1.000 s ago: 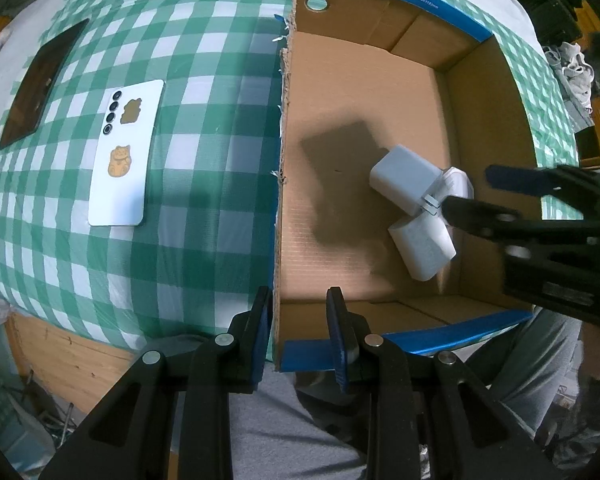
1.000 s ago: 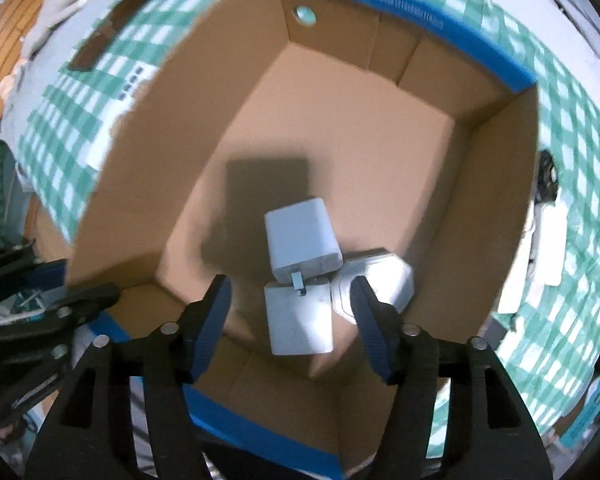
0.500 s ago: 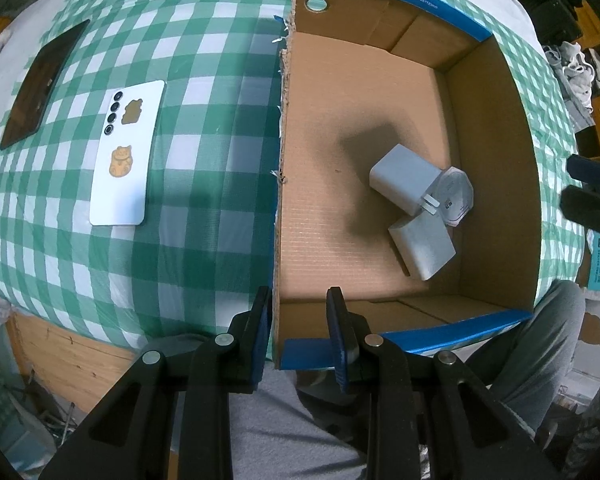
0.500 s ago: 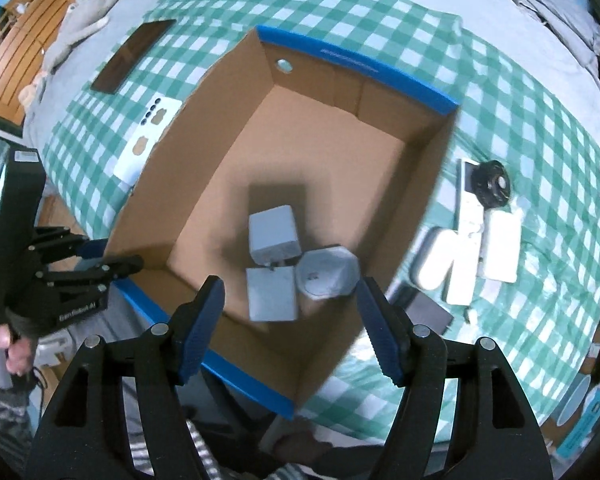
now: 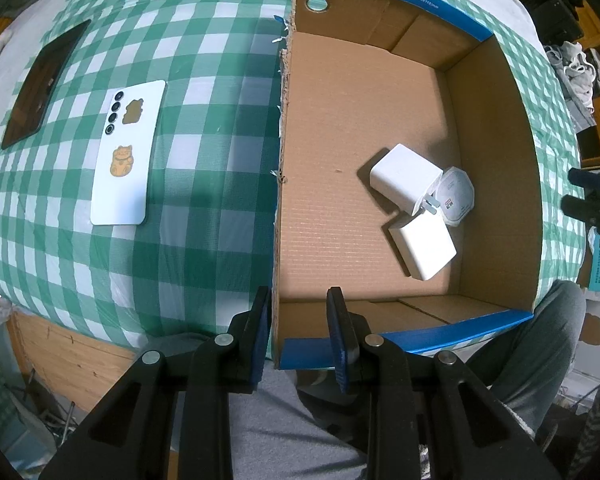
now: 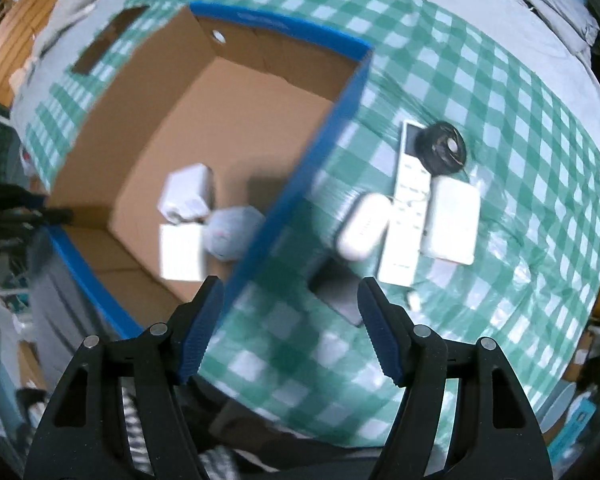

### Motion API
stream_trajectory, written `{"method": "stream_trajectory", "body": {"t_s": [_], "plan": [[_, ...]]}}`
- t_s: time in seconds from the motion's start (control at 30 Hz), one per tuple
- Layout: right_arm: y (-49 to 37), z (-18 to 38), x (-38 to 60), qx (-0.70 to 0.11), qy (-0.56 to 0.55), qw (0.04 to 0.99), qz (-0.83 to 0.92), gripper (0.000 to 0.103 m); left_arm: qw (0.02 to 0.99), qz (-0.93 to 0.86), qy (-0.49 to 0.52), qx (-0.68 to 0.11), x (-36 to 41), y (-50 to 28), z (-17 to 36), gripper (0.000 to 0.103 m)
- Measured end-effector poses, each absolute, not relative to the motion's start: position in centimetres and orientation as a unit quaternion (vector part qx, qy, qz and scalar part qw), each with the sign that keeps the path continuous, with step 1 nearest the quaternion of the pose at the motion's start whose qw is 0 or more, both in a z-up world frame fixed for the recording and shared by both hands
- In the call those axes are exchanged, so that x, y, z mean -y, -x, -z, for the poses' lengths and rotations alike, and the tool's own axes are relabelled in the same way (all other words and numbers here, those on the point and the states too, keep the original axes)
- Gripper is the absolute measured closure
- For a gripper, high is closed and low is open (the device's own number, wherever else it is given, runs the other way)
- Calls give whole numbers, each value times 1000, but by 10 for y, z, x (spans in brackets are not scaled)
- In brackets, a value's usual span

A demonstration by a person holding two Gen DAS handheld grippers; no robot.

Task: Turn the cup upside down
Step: 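Move the right gripper to the items and grasp the black charger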

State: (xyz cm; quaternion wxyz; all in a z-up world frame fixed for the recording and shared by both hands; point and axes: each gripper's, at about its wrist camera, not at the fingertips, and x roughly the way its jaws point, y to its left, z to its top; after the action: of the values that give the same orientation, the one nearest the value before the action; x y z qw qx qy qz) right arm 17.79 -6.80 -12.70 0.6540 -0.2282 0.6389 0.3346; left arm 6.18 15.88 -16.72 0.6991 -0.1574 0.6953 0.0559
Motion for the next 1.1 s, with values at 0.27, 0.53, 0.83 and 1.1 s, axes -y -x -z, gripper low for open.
{"method": "stream_trajectory", "body": {"t_s": [0.27,0.53,0.83,1.1], "plan": [[-183,168,81,-648,256,634,-335,33,699,-56,157,-696,-159,-61,167,76],[-184,200,82,-644,296,620,-336,33,697,-57,158,-698,-159,-60,169,75],[-181,225,80,-649,313,610,-330,37,696,-58,159,-698,-159,-60,169,75],[-185,229,77,-683,289,600,-300,52,696,-58,158,-698,-159,-60,170,75]]}}
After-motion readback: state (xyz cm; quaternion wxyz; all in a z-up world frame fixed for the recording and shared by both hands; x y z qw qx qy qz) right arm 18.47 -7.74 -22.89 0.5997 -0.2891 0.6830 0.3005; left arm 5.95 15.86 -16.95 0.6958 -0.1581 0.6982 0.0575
